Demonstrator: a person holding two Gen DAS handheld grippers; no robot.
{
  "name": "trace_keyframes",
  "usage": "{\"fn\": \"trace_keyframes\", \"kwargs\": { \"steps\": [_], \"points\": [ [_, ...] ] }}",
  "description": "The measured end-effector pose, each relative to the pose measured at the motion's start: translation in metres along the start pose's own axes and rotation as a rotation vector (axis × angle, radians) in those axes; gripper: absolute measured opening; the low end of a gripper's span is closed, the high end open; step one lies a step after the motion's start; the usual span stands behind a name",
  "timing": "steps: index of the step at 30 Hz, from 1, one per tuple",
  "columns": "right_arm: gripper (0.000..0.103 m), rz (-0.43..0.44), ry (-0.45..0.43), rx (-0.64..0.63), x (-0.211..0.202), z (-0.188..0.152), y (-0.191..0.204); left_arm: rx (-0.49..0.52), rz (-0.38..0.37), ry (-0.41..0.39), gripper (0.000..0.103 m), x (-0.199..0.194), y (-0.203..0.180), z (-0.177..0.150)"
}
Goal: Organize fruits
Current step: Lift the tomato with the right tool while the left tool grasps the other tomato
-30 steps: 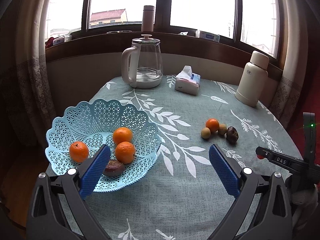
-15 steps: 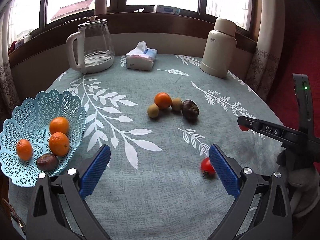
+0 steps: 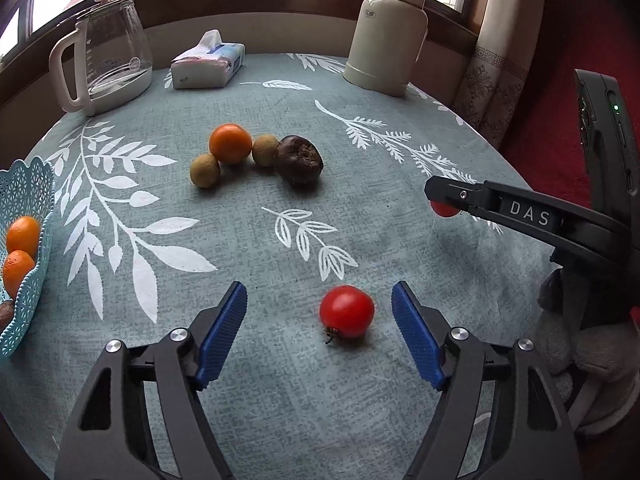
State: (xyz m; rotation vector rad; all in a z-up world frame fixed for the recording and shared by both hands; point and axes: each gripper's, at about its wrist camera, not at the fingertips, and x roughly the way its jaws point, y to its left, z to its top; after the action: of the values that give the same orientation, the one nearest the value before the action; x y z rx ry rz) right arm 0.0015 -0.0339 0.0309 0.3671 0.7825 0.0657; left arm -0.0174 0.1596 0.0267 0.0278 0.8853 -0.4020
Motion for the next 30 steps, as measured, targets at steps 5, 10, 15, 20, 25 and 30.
{"fn": "trace_keyframes", "kwargs": {
  "steps": [5,10,15,20,25,30],
  "points": [
    [0.028,0.002,0.0,0.006,0.001,-0.001,-0.002,-0.002,-0.01,0.03,0.05,0.009,-0.003,-0.002],
    [0.028,0.003,0.002,0.011,0.003,-0.001,-0.004,0.021,-0.018,0.027,0.034,0.009,-0.009,-0.002],
    [0.028,0.003,0.001,0.015,0.002,-0.001,-0.004,0.032,-0.027,0.026,0.03,0.008,-0.013,-0.003],
    [0.028,0.0,-0.003,0.019,0.001,-0.001,-0.005,0.026,-0.028,0.012,0.029,0.003,-0.012,-0.004],
    [0.028,-0.004,-0.009,0.021,-0.002,0.0,-0.004,0.017,-0.011,-0.011,0.03,-0.004,-0.009,-0.004],
    [0.028,-0.008,-0.016,0.021,-0.005,0.001,-0.003,0.003,0.024,-0.039,0.03,-0.013,-0.001,-0.003]
  ]
}}
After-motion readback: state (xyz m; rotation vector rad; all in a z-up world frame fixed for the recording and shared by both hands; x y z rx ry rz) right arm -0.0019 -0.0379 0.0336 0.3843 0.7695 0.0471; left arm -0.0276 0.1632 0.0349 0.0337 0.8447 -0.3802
